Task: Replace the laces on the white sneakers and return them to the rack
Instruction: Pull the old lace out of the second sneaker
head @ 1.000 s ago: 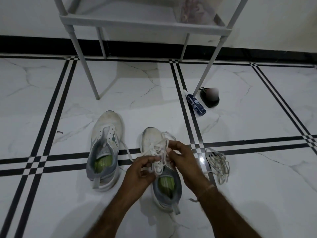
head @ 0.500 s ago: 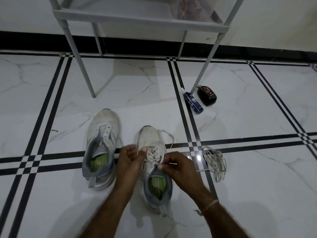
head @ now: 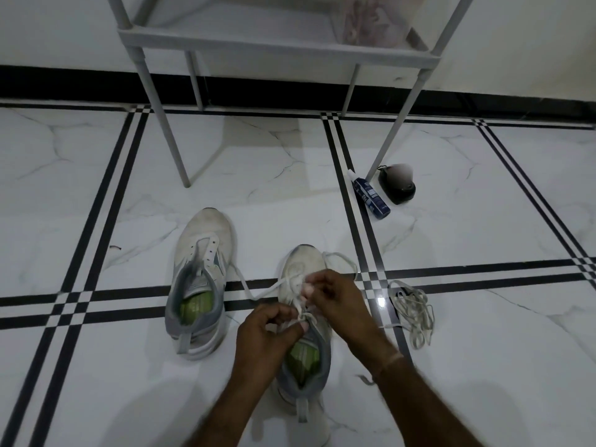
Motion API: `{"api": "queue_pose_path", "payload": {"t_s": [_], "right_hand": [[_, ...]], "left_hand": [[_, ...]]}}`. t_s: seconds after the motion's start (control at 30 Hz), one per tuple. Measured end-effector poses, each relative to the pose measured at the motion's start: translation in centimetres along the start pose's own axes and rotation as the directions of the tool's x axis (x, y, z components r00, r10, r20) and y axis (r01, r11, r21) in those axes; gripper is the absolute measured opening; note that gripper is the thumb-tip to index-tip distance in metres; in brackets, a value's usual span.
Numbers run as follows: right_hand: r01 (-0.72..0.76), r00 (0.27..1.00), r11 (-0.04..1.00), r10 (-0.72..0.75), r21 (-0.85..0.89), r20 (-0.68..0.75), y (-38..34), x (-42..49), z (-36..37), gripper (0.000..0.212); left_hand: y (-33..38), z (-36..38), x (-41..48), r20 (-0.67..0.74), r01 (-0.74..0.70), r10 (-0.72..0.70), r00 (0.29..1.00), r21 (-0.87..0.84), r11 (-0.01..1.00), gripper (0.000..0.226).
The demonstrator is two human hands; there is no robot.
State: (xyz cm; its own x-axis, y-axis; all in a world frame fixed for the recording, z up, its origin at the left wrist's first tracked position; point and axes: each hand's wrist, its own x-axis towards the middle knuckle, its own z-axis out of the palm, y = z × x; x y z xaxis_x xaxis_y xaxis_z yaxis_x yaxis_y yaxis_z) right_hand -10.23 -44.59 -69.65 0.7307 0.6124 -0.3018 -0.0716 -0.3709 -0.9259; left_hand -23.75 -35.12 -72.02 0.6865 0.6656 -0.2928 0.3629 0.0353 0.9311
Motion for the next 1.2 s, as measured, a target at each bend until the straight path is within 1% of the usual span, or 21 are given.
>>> {"api": "queue_pose_path", "payload": {"t_s": [0.07,0.1,0.17,0.27,0.3,0.37,0.43,0.5,0.57,0.63,0.7,0.77,0.83,0.9,0.97,1.03,1.07,1.1,1.13,1.17,1.2], "right_hand": [[0.016,0.996,0.991,-0.027,-0.132,-0.083,1.5,-1.3,-0.8,0.015],[0.022,0.996,0.989,-0.034,-0.149,-0.078,2.0,-2.0,-1.3,0.014],[0.046,0.999,0.992,-0.048,-0.119,-0.01,2.4,-3.0,-1.7,0.016],[0.051,0.999,0.991,-0.052,-0.12,-0.005,2.7,-3.2,-1.1,0.01],[-0.002,1.0,0.998,0.004,-0.064,0.018,2.3,-3.1,-1.0,0.004],[-0.144,0.987,0.976,0.128,0.164,0.101,1.4,-2.9,-1.5,0.017],[-0.162,0.98,0.962,0.131,0.221,0.149,0.9,-2.7,-2.2,0.023],[-0.001,0.991,0.999,0.006,-0.034,0.135,0.9,-2.6,-2.2,0.014],[0.095,0.991,0.966,-0.07,-0.241,0.11,1.4,-2.8,-1.4,0.02],[0.142,0.989,0.966,-0.131,-0.216,0.063,2.2,-2.8,-0.6,0.018],[0.108,0.994,0.987,-0.103,-0.118,0.042,1.7,-3.0,-0.4,0.011],[-0.019,0.994,0.995,0.008,0.103,0.107,0.5,-3.4,-0.7,0.017],[-0.185,0.974,0.888,0.107,0.421,0.201,-0.6,-3.5,-1.6,0.021],[-0.229,0.973,0.697,0.173,0.68,0.151,-1.6,-3.0,-2.9,0.021],[-0.136,0.978,0.523,0.205,0.841,0.03,-2.1,-1.6,-4.7,0.025],[-0.051,0.968,0.424,0.243,0.904,-0.059,-2.7,-0.4,-6.2,0.021],[-0.041,0.964,0.464,0.252,0.885,-0.088,-2.8,0.1,-6.7,0.017],[-0.055,0.957,0.582,0.263,0.811,-0.124,-2.5,0.4,-6.8,0.01],[-0.089,0.949,0.695,0.278,0.714,-0.152,-2.1,0.6,-6.7,0.005],[-0.118,0.937,0.765,0.297,0.634,-0.184,-1.2,0.7,-6.5,0.016],[-0.13,0.929,0.758,0.318,0.639,-0.188,-0.5,0.7,-6.3,0.025]], "left_hand": [[-0.2,0.3,0.1,-0.011,0.043,-0.044,0.999,-0.035,0.998,0.015],[-0.3,0.4,0.1,-0.002,0.055,-0.055,0.998,-0.044,0.998,0.013],[0.0,0.2,0.2,0.05,0.1,-0.096,0.994,-0.095,0.99,0.011],[1.2,-0.1,0.4,0.192,0.25,-0.217,0.957,-0.164,0.954,0.014],[1.8,-0.3,0.5,0.241,0.288,-0.245,0.939,-0.164,0.944,0.017],[2.6,-0.7,0.9,0.309,0.349,-0.282,0.908,-0.189,0.918,0.021],[3.4,-1.0,1.1,0.324,0.408,-0.326,0.888,-0.228,0.884,0.022],[3.4,-1.4,1.3,0.324,0.416,-0.332,0.886,-0.24,0.877,0.021],[3.7,-1.6,1.1,0.322,0.405,-0.315,0.893,-0.265,0.875,0.022],[3.5,-1.8,1.0,0.303,0.386,-0.303,0.903,-0.268,0.882,0.022],[3.6,-1.8,0.8,0.293,0.378,-0.305,0.906,-0.24,0.894,0.023],[3.7,-1.8,0.8,0.31,0.385,-0.304,0.901,-0.25,0.888,0.023],[4.7,-2.3,1.1,0.328,0.454,-0.346,0.879,-0.354,0.817,0.028],[5.6,-3.4,1.6,0.344,0.469,-0.323,0.882,-0.56,0.683,0.035],[6.5,-5.0,2.6,0.258,0.349,-0.248,0.934,-0.808,0.475,0.032],[6.3,-6.6,4.0,0.1,0.185,-0.271,0.957,-0.933,0.31,0.031],[6.0,-7.0,4.6,0.036,0.139,-0.302,0.953,-0.935,0.326,0.027],[5.9,-7.2,4.8,-0.042,0.123,-0.338,0.94,-0.884,0.452,0.02],[5.5,-7.0,4.9,-0.146,0.113,-0.341,0.929,-0.763,0.636,0.01],[5.2,-6.6,4.6,-0.236,0.103,-0.297,0.925,-0.596,0.796,0.012],[5.0,-5.9,4.0,-0.326,0.082,-0.237,0.915,-0.425,0.901,0.026]]}}
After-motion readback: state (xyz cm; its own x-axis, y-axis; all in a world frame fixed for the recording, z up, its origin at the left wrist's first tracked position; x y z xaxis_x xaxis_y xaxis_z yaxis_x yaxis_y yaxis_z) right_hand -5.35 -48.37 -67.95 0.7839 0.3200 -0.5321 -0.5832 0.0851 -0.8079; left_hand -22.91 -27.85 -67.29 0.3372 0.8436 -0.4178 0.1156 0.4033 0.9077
